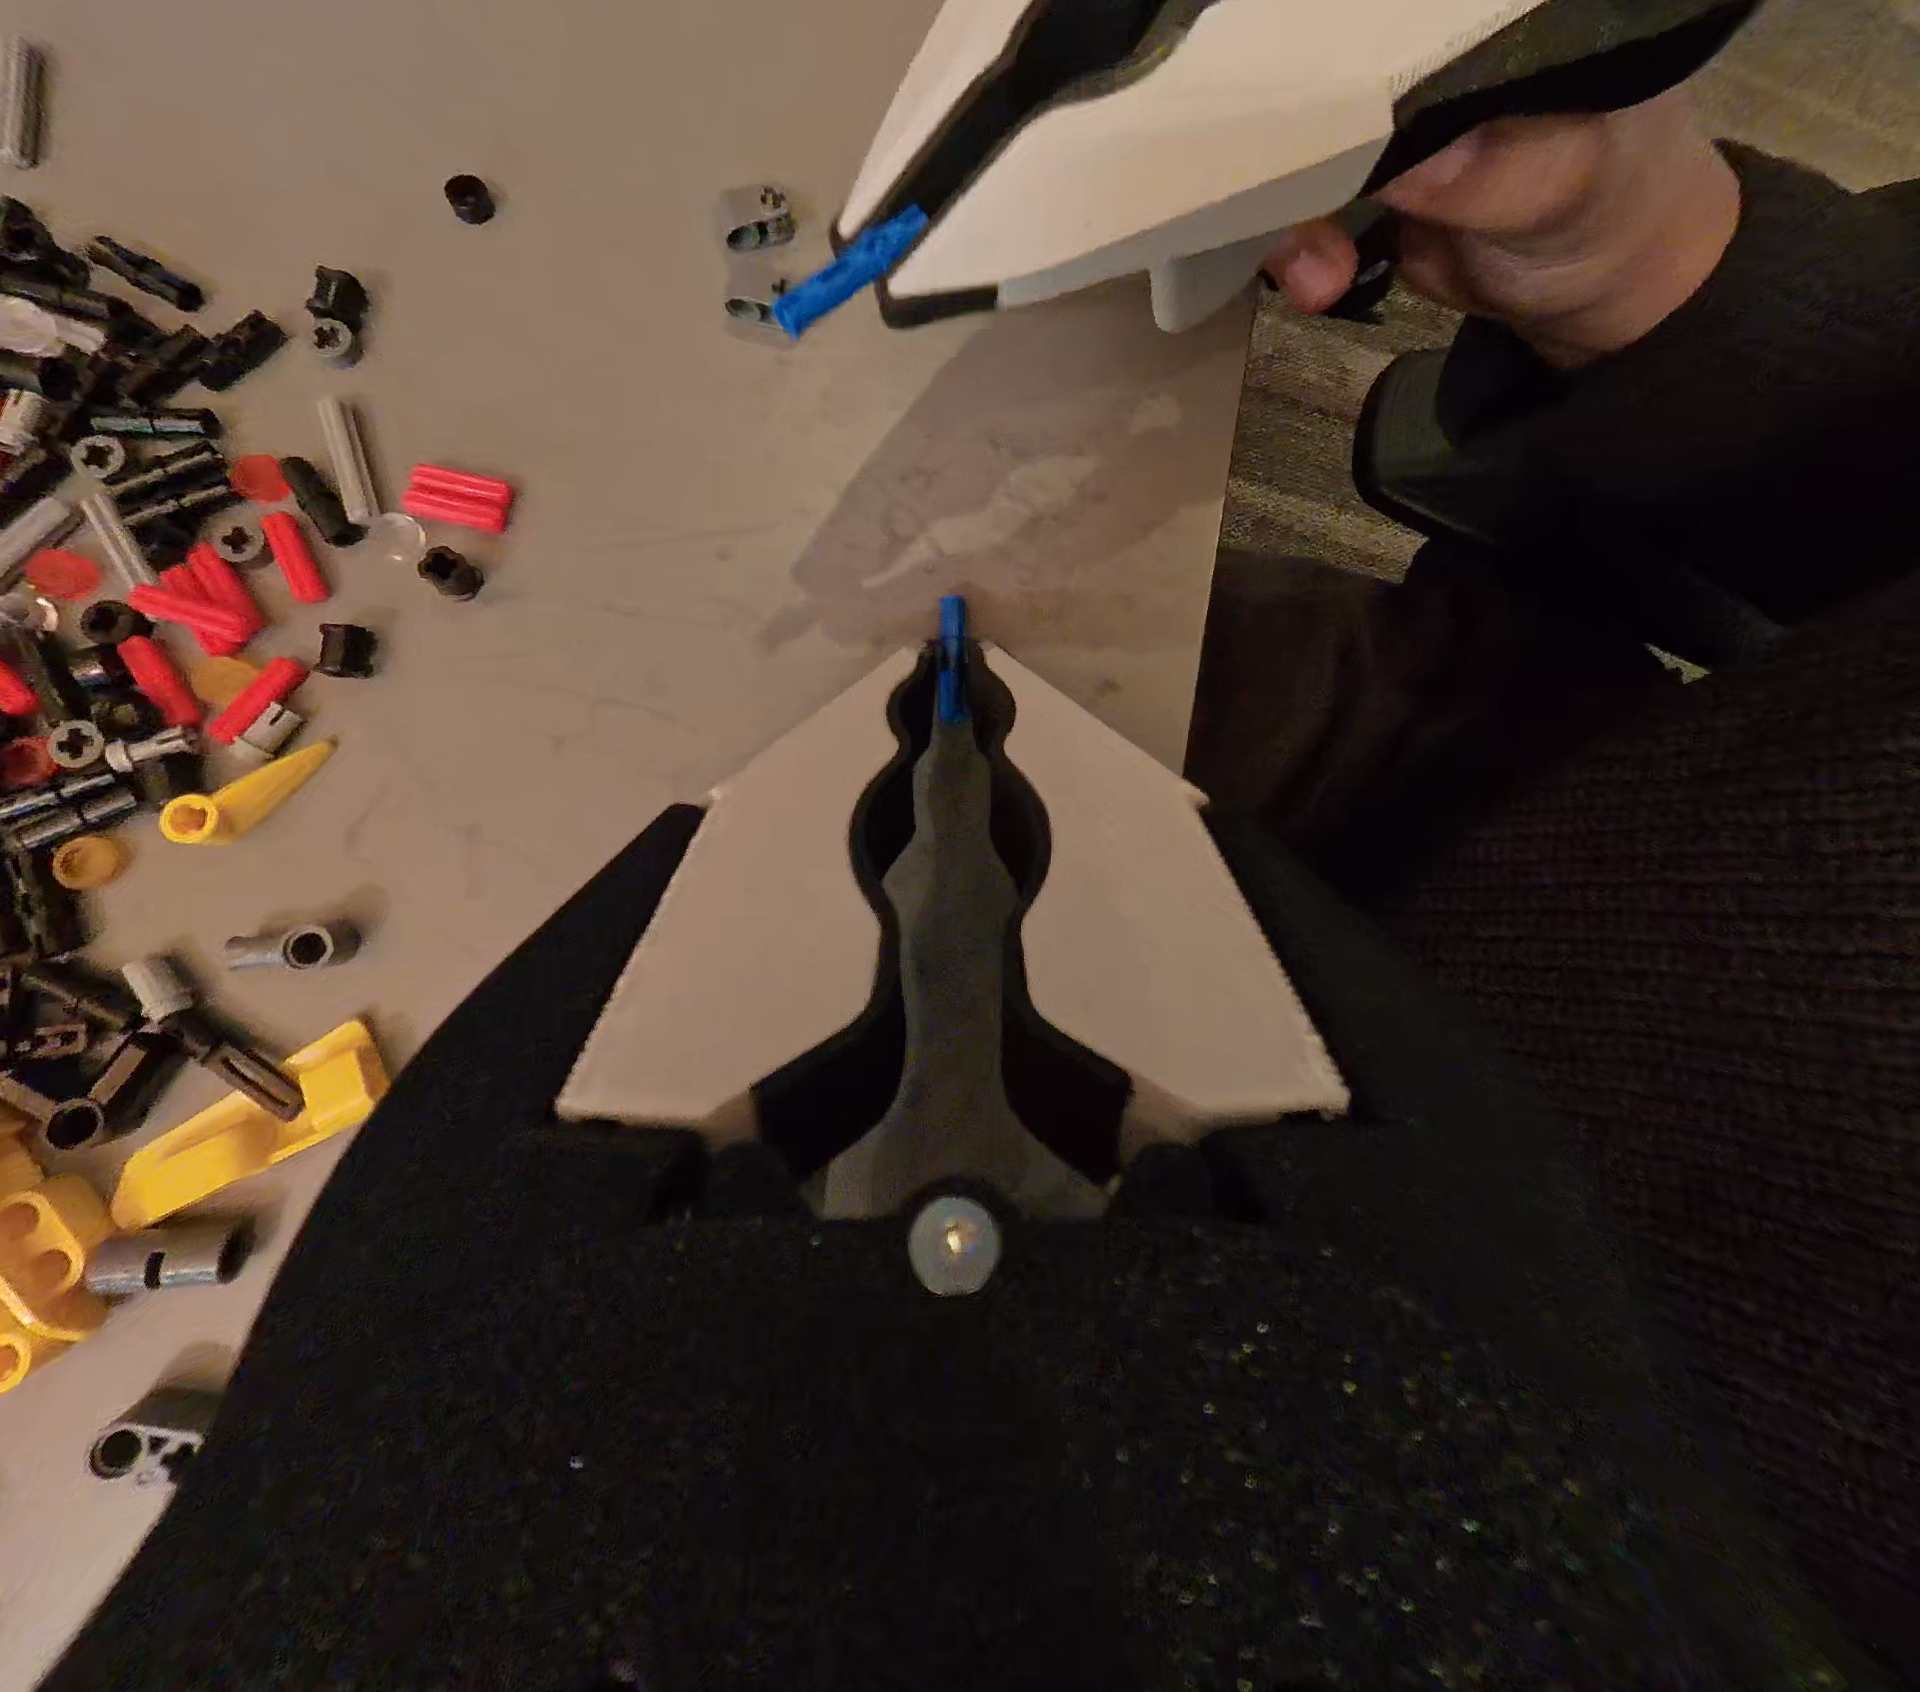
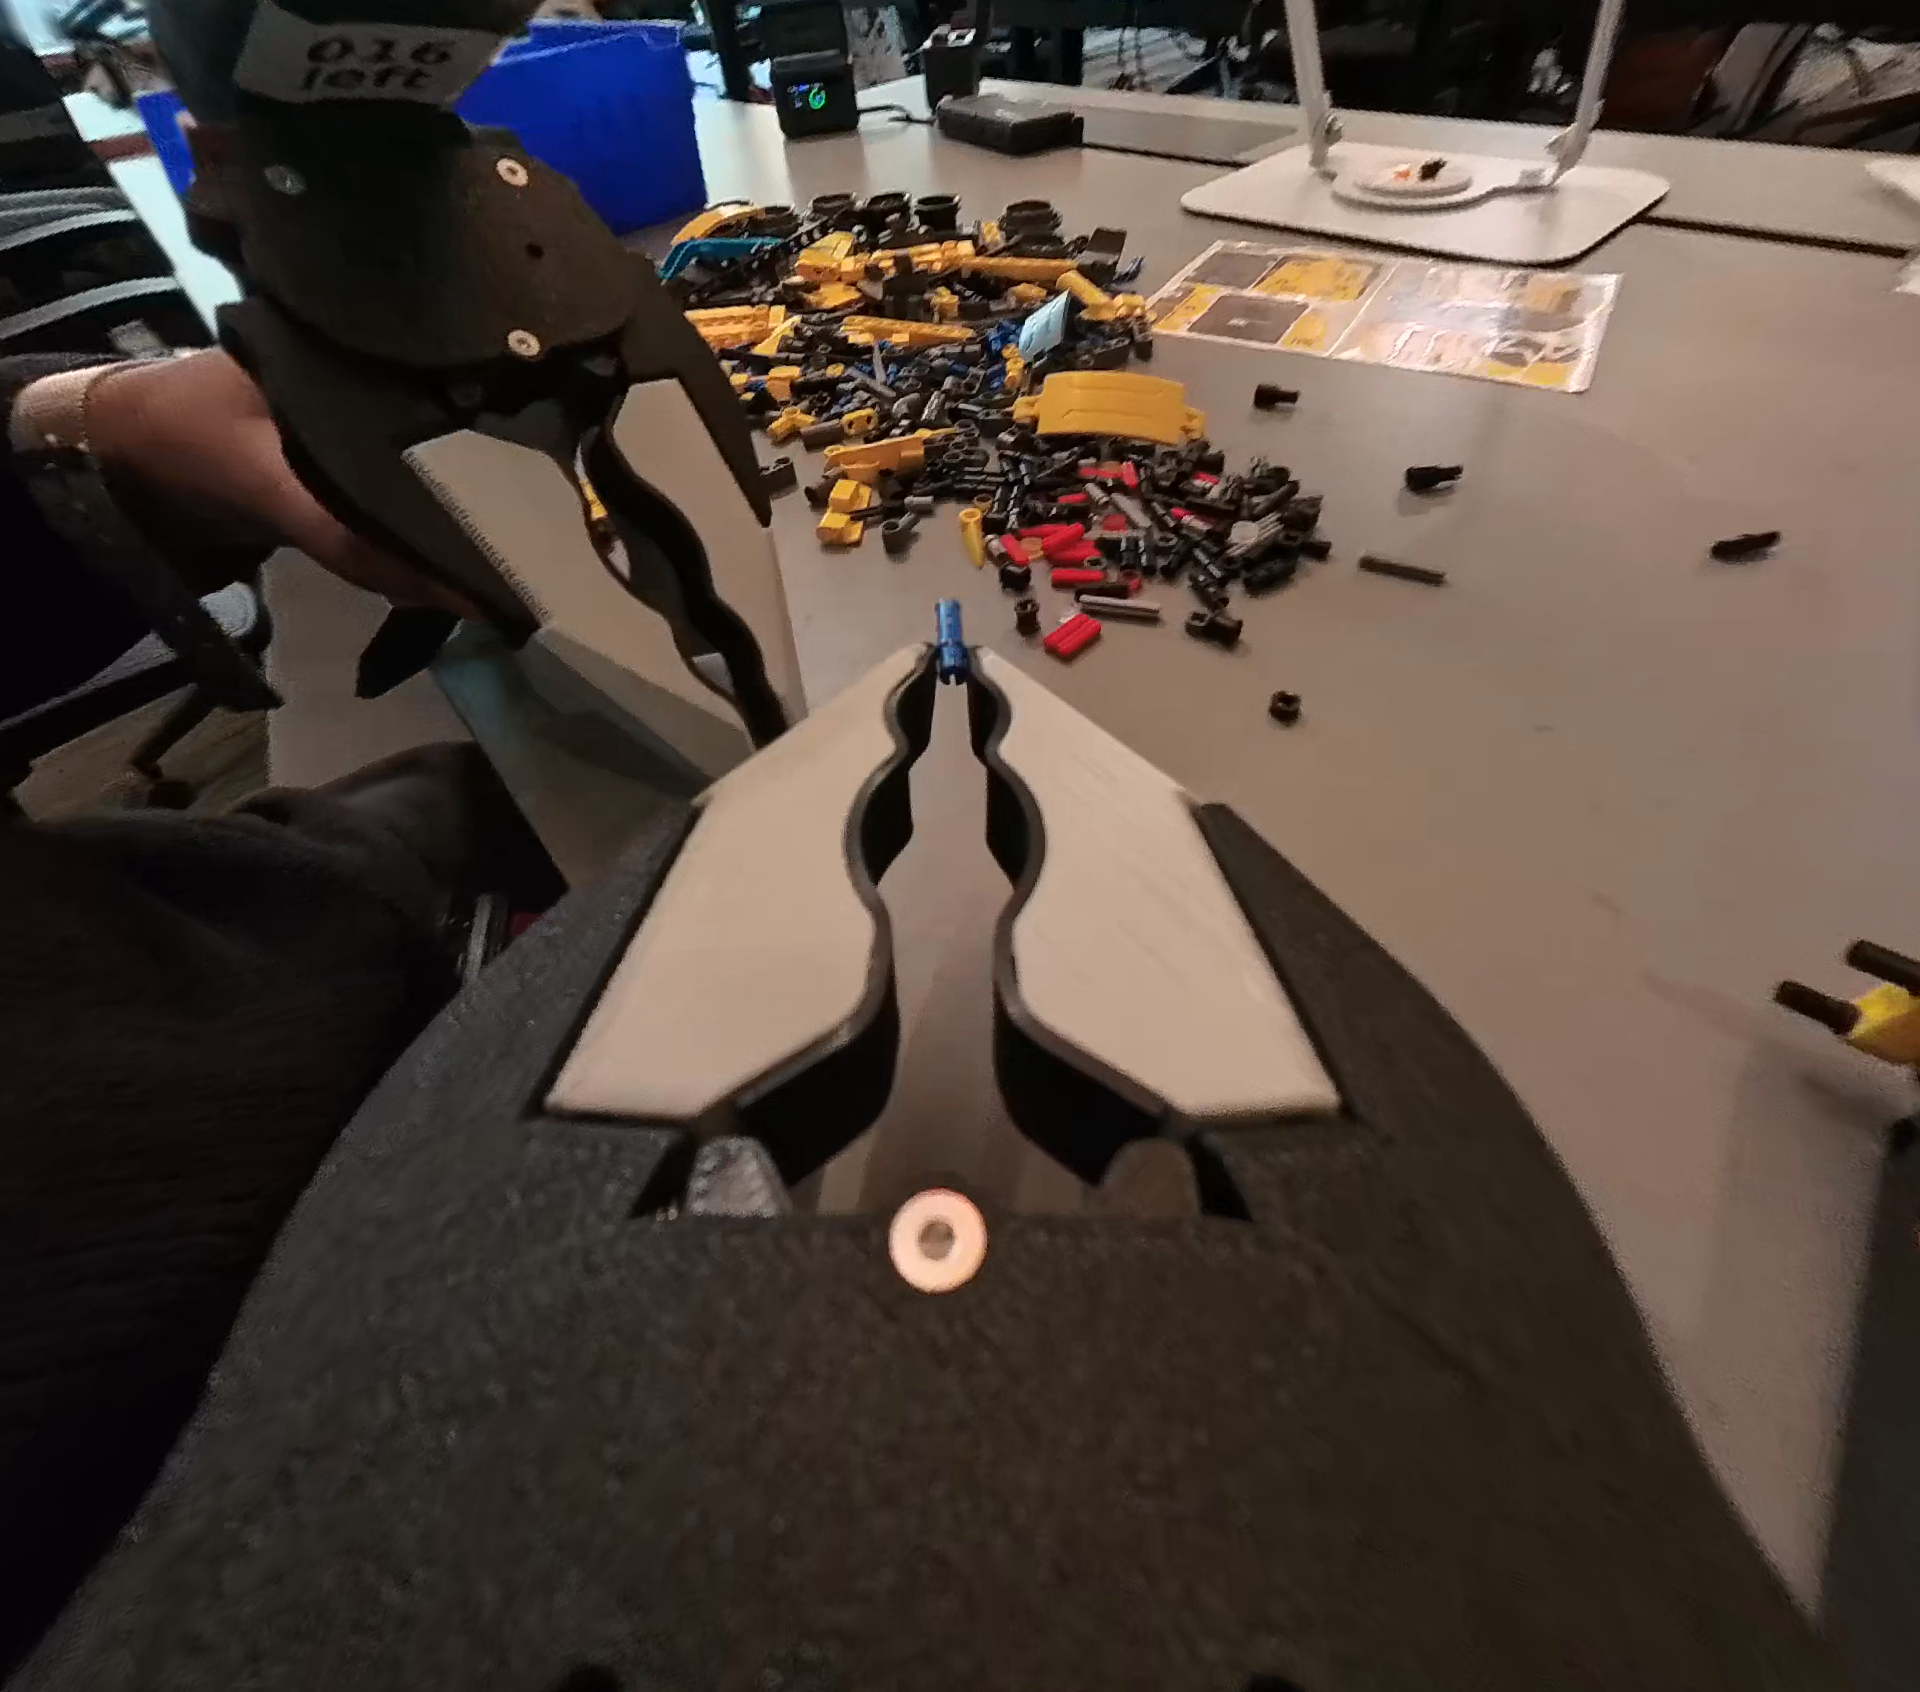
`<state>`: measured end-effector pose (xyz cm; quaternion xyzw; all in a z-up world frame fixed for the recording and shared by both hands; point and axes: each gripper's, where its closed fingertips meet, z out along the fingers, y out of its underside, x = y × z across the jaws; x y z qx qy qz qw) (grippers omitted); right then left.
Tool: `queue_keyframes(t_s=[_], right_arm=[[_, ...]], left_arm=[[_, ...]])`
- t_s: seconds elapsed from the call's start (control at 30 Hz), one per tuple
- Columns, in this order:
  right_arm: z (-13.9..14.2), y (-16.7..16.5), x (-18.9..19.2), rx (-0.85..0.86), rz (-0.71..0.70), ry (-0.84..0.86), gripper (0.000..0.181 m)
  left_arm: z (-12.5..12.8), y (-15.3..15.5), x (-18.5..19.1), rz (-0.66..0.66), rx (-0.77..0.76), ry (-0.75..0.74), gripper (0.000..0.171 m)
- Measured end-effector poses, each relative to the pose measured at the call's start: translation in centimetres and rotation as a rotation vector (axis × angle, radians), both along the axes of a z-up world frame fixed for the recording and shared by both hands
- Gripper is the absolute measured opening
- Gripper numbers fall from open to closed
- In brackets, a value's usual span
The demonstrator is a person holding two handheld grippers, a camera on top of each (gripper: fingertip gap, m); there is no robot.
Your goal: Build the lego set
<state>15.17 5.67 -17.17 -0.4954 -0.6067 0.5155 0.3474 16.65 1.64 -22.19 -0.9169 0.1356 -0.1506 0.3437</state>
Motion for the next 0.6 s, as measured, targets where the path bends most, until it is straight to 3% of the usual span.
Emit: queue_keyframes(t_s=[0.13, 0.43, 0.6], right_arm=[[-0.8, -0.6, 0.0, -0.032, 0.062, -0.071, 0.005], [-3.4, -1.8, -0.4, -0.025, 0.149, -0.294, 0.005], [-3.1, -2.6, 0.1, -0.033, 0.220, -0.277, 0.005]], left_arm=[[0.2, -0.1, 0.0, 0.013, 0.005, -0.003, 0.019], [0.3, -0.7, -1.1, 0.093, 0.035, 0.000, 0.019], [0.0, -0.6, -1.4, 0.112, 0.039, 0.006, 0.019]])
